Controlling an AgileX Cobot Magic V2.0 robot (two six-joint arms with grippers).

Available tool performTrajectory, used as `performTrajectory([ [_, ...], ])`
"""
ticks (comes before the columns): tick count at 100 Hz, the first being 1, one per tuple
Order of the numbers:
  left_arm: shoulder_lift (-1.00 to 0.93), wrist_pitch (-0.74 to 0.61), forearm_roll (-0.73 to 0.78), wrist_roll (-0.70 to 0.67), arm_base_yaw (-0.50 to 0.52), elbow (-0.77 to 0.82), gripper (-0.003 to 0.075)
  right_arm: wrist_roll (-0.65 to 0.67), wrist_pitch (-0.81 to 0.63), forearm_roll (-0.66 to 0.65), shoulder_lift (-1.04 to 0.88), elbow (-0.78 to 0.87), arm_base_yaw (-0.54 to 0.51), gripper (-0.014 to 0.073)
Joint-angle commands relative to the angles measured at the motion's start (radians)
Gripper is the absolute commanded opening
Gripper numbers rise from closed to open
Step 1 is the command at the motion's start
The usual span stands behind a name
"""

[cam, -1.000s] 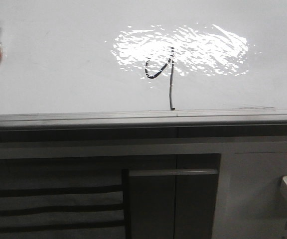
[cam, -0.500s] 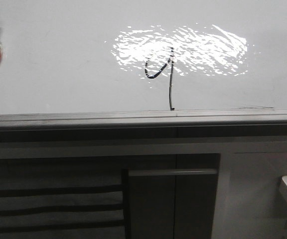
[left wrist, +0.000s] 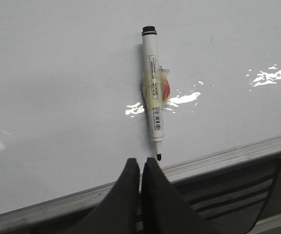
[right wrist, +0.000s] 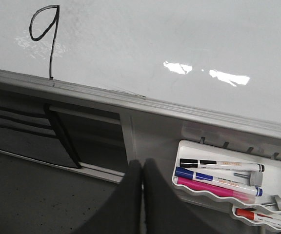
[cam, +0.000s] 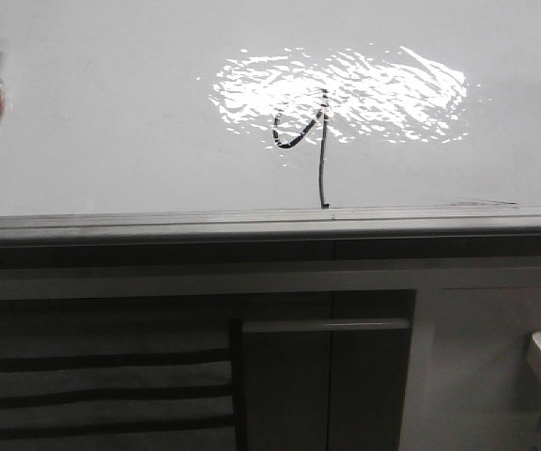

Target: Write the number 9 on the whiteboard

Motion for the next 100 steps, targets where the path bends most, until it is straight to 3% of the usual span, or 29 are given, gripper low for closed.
performTrajectory([
  [1, 0.003, -0.079, 0.003, -0.001, 0.002, -0.026, -0.002, 0.002, -0.061, -0.016, 0.006, -0.025, -0.005, -0.0072],
  [16, -0.032, -0.106, 0.003, -0.001, 0.005, 0.002, -0.002, 0.002, -0.061, -0.016, 0.006, -0.025, -0.005, -0.0072],
  [35, -0.235, -0.284, 0.011, -0.001, 0.076, 0.212, -0.002, 0.002, -0.061, -0.016, 0.006, -0.025, -0.005, -0.0072],
  [59, -0.517, -0.351, -0.166, -0.003, 0.192, 0.476, -0.002, 0.002, -0.061, -0.016, 0.006, -0.025, -0.005, -0.0072],
  [70, -0.599, -0.354, -0.166, -0.003, 0.204, 0.518, -0.002, 0.002, -0.061, -0.016, 0.006, -0.025, -0.005, -0.0072],
  [100, -0.59, -0.349, -0.166, -0.003, 0.197, 0.516, -0.002, 0.002, -0.06, -0.016, 0.006, -0.025, -0.005, -0.0072],
])
